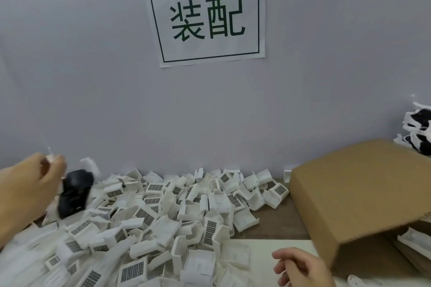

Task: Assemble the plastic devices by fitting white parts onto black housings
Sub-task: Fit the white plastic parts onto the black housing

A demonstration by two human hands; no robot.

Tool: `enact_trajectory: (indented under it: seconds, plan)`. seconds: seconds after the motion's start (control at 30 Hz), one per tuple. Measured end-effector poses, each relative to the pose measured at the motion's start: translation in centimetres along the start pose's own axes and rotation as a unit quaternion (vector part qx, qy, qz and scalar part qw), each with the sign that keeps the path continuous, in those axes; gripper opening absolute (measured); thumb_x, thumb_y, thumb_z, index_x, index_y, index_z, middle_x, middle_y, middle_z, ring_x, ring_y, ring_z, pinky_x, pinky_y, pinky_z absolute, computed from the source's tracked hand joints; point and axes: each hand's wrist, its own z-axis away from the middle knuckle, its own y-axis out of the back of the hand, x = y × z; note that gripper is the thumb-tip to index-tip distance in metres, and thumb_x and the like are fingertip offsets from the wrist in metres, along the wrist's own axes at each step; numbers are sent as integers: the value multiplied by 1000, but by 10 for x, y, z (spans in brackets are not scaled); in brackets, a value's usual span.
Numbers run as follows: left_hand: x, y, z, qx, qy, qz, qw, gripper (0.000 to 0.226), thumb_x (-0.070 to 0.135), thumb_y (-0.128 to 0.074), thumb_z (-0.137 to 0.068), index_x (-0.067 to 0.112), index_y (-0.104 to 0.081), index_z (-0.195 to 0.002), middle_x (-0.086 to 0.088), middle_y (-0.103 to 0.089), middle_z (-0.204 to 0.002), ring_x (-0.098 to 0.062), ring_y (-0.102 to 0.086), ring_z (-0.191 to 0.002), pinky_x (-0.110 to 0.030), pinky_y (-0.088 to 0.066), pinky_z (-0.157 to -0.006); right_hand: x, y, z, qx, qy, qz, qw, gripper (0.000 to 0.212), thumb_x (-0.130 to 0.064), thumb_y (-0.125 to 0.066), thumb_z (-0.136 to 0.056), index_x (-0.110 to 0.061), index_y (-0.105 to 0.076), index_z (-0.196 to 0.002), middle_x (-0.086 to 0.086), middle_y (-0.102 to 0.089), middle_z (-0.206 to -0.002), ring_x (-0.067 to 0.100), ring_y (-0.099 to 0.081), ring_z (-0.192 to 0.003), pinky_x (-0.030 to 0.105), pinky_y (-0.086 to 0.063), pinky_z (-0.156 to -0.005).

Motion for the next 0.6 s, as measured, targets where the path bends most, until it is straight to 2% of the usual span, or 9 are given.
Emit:
enact_trajectory:
  seconds: [0.1,0.17,0.27,0.33,0.43,0.53,0.6]
  plan:
    - [58,-13,31,9,43,37,998,50,42,-45,-99,11,-45,-59,-6,-47,-49,-25,-47,-47,-34,-40,-54,1,-2,0,21,18,9,1000,45,19,-42,-90,-1,-74,-64,22,-65,-58,30,-56,-50,30,-39,-56]
    - [90,-35,53,-11,72,115,991,46,35,-47,-103,11,-43,-65,-6,-45,-59,-22,-41,-54,-33,-33,-53,1,-2,-1,15,15,11,1000,46,19,-43,-90,-2,-74,-64,21,-65,-58,30,-57,-50,28,-38,-54]
    - [113,-73,76,-75,206,285,933,31,34,-51,-101,9,-49,-82,-11,-43,-81,-27,-49,-72,-38,-47,-61,3,-2,-1,17,11,19,1000,46,19,-43,-89,-5,-75,-65,17,-67,-58,28,-57,-48,26,-38,-50]
    - [127,-97,98,-106,278,344,891,29,34,-52,-99,7,-50,-87,-15,-50,-85,-29,-56,-72,-42,-51,-64,2,-2,2,19,18,28,999,45,17,-45,-89,-7,-75,-66,15,-68,-59,23,-58,-46,20,-39,-47]
    - [142,-126,132,-112,342,416,835,26,31,-53,-98,12,-48,-81,-7,-56,-68,-23,-60,-61,-37,-50,-55,-3,-3,8,11,36,39,999,41,14,-50,-90,-13,-76,-72,9,-72,-66,18,-63,-52,16,-41,-48]
    - [152,-150,161,-110,390,462,789,27,27,-51,-99,15,-49,-75,1,-56,-49,-12,-58,-42,-29,-49,-47,-11,-3,17,-10,82,74,994,37,6,-58,-90,-27,-75,-92,-12,-76,-87,7,-70,-79,17,-49,-61]
    - [157,-164,177,-107,401,486,769,27,24,-51,-98,15,-48,-72,2,-54,-47,-11,-56,-41,-28,-49,-43,-14,-4,20,-32,99,98,990,40,2,-60,-90,-35,-71,-102,-21,-74,-93,-4,-67,-89,12,-49,-67]
